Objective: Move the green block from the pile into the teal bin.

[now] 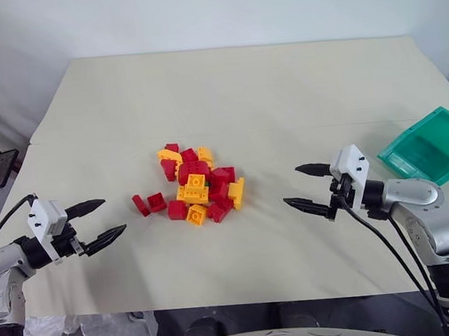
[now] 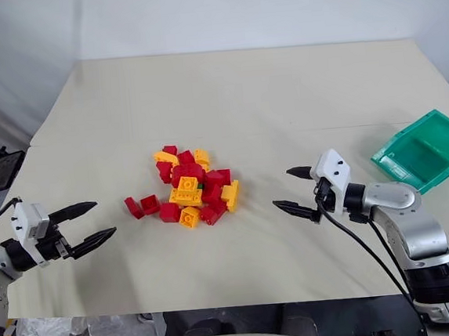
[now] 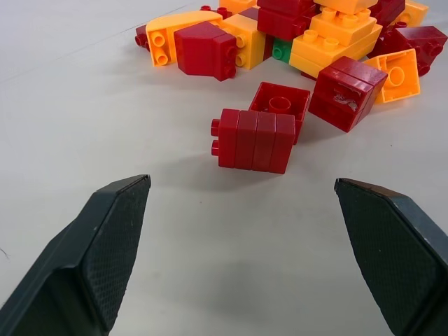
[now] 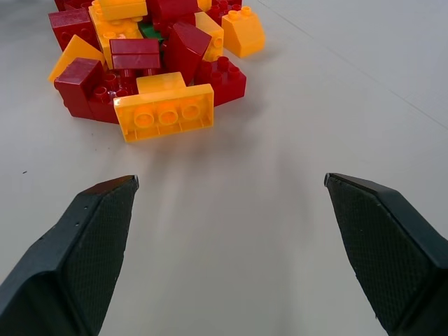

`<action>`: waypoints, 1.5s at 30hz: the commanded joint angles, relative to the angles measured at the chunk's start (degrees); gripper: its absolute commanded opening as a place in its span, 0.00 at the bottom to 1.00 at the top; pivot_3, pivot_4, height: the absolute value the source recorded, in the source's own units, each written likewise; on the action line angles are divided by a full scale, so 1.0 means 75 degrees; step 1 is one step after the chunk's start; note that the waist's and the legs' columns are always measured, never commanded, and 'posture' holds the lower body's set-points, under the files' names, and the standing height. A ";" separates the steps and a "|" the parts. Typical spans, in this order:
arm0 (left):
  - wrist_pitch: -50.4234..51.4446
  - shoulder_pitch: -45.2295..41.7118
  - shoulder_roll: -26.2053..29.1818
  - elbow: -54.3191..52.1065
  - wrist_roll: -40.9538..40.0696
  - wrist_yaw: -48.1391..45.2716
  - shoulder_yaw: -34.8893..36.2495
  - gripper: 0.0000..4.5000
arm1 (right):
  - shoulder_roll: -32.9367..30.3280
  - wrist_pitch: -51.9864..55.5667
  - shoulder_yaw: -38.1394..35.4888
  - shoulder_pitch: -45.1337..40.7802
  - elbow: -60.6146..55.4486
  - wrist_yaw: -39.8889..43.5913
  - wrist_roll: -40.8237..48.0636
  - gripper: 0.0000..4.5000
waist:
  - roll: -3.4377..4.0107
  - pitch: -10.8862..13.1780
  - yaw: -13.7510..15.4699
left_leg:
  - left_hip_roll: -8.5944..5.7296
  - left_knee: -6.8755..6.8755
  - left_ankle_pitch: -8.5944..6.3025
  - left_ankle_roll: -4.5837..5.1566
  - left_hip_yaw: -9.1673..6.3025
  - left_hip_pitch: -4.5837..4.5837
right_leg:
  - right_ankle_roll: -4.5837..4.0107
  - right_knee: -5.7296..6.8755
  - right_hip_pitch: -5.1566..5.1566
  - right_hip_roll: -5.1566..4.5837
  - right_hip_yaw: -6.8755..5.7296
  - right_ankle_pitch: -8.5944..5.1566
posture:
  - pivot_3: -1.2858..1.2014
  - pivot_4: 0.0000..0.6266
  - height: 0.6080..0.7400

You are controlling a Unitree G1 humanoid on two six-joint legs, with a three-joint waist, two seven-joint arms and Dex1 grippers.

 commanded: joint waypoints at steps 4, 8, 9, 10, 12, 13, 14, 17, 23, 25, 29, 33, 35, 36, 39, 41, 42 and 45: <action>0.0185 -0.0135 0.0093 -0.0170 -0.0063 0.0266 0.0155 1.00 | 0.0160 0.0020 -0.0082 -0.0045 -0.0269 -0.0077 0.0193 0.99 | 0.0000 0.0000 0.0003 | 0.0000 0.0000 0.0000 0.0000 0.0000 0.0000 | 0.0000 0.0001 0.0000 0.0000 0.0000 0.0000 | 0.52 0.24 1.00; 0.0388 -0.0158 0.0099 -0.0292 -0.0027 0.0603 0.0207 1.00 | 0.0194 0.0063 -0.0085 -0.0068 -0.0297 -0.0087 0.0229 0.99 | 0.0000 0.0000 -0.0001 | 0.0000 0.0000 0.0000 0.0000 0.0000 0.0000 | 0.0000 0.0002 0.0000 0.0000 0.0000 0.0000 | 0.52 0.24 1.00; 0.0373 -0.0158 0.0099 -0.0305 -0.0013 0.0641 0.0210 1.00 | 0.0195 0.0066 -0.0083 -0.0069 -0.0300 -0.0091 0.0236 0.99 | 0.0000 0.0000 -0.0001 | 0.0000 0.0000 0.0000 0.0000 0.0000 0.0000 | 0.0000 0.0002 -0.0001 0.0001 0.0000 0.0000 | 0.52 0.24 1.00; 0.0511 -0.0095 0.0180 -0.0381 -0.0233 0.0267 0.0189 1.00 | 0.0220 0.0090 -0.0071 -0.0117 -0.0302 -0.0099 0.0267 0.99 | 0.0000 0.0000 0.0000 | 0.0000 0.0000 0.0000 0.0000 0.0000 0.0000 | 0.0000 0.0002 -0.0001 0.0001 0.0001 0.0000 | 0.52 0.24 1.00; 0.0655 -0.0053 0.0316 -0.0407 -0.0354 -0.0081 0.0126 0.96 | 0.0294 0.0159 -0.0049 -0.0227 -0.0334 -0.0122 0.0348 1.00 | 0.0000 0.0000 -0.0003 | 0.0000 0.0000 0.0000 0.0000 0.0001 0.0000 | 0.0000 0.0002 -0.0001 0.0001 0.0001 0.0000 | 0.52 0.24 1.00; 0.0762 -0.0062 0.0324 -0.0446 -0.0400 -0.0084 0.0151 0.91 | 0.0333 0.0204 -0.0038 -0.0280 -0.0355 -0.0130 0.0383 1.00 | 0.0000 0.0000 -0.0006 | 0.0000 0.0001 0.0000 0.0000 0.0002 0.0000 | 0.0000 0.0002 -0.0001 0.0001 0.0001 0.0000 | 0.52 0.24 1.00; 0.0875 -0.0052 0.0307 -0.0551 -0.0465 -0.0058 0.0199 0.86 | 0.0356 0.0240 -0.0029 -0.0317 -0.0378 -0.0128 0.0410 1.00 | 0.0000 0.0000 -0.0007 | 0.0001 0.0001 0.0000 0.0000 0.0002 0.0000 | 0.0000 0.0003 -0.0002 0.0001 0.0001 0.0000 | 0.52 0.24 1.00; 0.1014 0.0052 0.0303 -0.1013 -0.0716 -0.0314 0.0248 0.66 | 0.0379 0.0319 -0.0006 -0.0377 -0.0427 -0.0087 0.0455 1.00 | 0.0000 0.0000 0.0002 | 0.0003 0.0001 0.0000 0.0000 0.0002 0.0000 | 0.0000 0.0003 -0.0002 0.0002 0.0002 0.0000 | 0.52 0.24 1.00; 0.1416 0.0071 0.0260 -0.2333 -0.0888 -0.0835 -0.0487 0.24 | 0.0360 0.0400 0.0097 -0.0448 -0.0548 0.0172 0.0576 1.00 | 0.0000 0.0000 0.0010 | 0.0001 0.0001 0.0000 0.0000 0.0001 -0.0001 | 0.0000 0.0002 -0.0002 0.0001 0.0003 0.0000 | 0.52 0.24 1.00; 0.1510 -0.0148 0.0191 -0.2527 -0.0826 -0.0861 -0.0764 0.10 | 0.0400 0.0521 0.0121 -0.0484 -0.0684 0.0206 0.0706 1.00 | 0.0000 0.0000 0.0003 | 0.0001 0.0003 0.0000 0.0000 0.0002 -0.0001 | 0.0000 0.0004 -0.0002 0.0001 0.0004 0.0000 | 0.52 0.24 1.00; 0.1658 -0.0592 0.0126 -0.2549 -0.0633 -0.0757 -0.1231 0.01 | 0.0455 0.0721 0.0208 -0.0513 -0.0972 0.0199 0.0935 1.00 | 0.0000 0.0000 0.0001 | 0.0004 0.0003 0.0000 -0.0001 0.0003 0.0000 | -0.0001 0.0007 -0.0002 0.0007 0.0004 0.0000 | 0.52 0.24 1.00; 0.1457 -0.1884 -0.0337 -0.1601 -0.0139 -0.0748 -0.2051 0.01 | 0.0692 0.0807 0.0348 -0.0556 -0.1180 -0.0006 0.1029 1.00 | 0.0000 0.0000 0.0051 | -0.0001 0.0016 0.0001 0.0000 0.0005 -0.0001 | -0.0001 0.0014 -0.0001 0.0007 0.0004 0.0000 | 0.52 0.24 1.00; 0.1329 -0.2177 -0.0469 -0.1280 0.0013 -0.0941 -0.2301 0.01 | 0.0721 0.0839 0.0337 -0.0480 -0.1281 -0.0063 0.1030 1.00 | -0.0001 0.0000 0.0057 | -0.0007 0.0017 0.0001 0.0001 0.0006 -0.0001 | -0.0001 0.0016 -0.0001 0.0005 0.0005 0.0000 | 0.52 0.24 1.00; 0.1232 -0.2305 -0.0540 -0.1107 0.0095 -0.1027 -0.2420 0.01 | 0.0735 0.0849 0.0335 -0.0439 -0.1329 -0.0100 0.1035 1.00 | -0.0001 0.0000 0.0043 | -0.0008 0.0016 0.0001 0.0001 0.0009 -0.0001 | -0.0001 0.0015 -0.0001 0.0005 0.0007 0.0000 | 0.52 0.24 1.00; 0.0897 -0.2894 -0.0946 -0.0374 0.0343 -0.1316 -0.2874 0.01 | 0.0775 0.0881 0.0327 -0.0291 -0.1484 -0.0261 0.1071 1.00 | -0.0002 0.0000 0.0024 | -0.0020 0.0009 0.0001 0.0002 0.0014 -0.0003 | -0.0001 0.0010 -0.0004 0.0010 0.0003 0.0000 | 0.52 0.24 1.00; 0.0791 -0.3255 -0.1226 0.0077 0.0445 -0.1426 -0.3065 0.01 | 0.0791 0.0922 0.0305 -0.0207 -0.1575 -0.0377 0.1106 1.00 | -0.0004 0.0002 0.0036 | -0.0036 0.0010 0.0001 0.0001 0.0013 -0.0006 | -0.0001 0.0008 -0.0004 0.0012 0.0000 0.0000 | 0.52 0.24 1.00; 0.0745 -0.3354 -0.1311 0.0226 0.0484 -0.1468 -0.3109 0.01 | 0.0796 0.0938 0.0297 -0.0165 -0.1627 -0.0423 0.1119 1.00 | -0.0004 0.0002 0.0039 | -0.0037 0.0014 0.0001 0.0001 0.0013 -0.0007 | -0.0001 0.0009 -0.0004 0.0012 0.0001 0.0000 | 0.52 0.24 1.00; 0.0346 -0.3908 -0.1762 0.1253 0.0813 -0.1363 -0.3267 0.01 | 0.0803 0.0994 0.0248 0.0022 -0.1818 -0.0599 0.1157 1.00 | -0.0007 0.0002 0.0052 | -0.0037 0.0017 0.0001 0.0002 0.0014 -0.0006 | 0.0000 0.0011 -0.0003 0.0012 0.0001 0.0000 | 0.52 0.24 1.00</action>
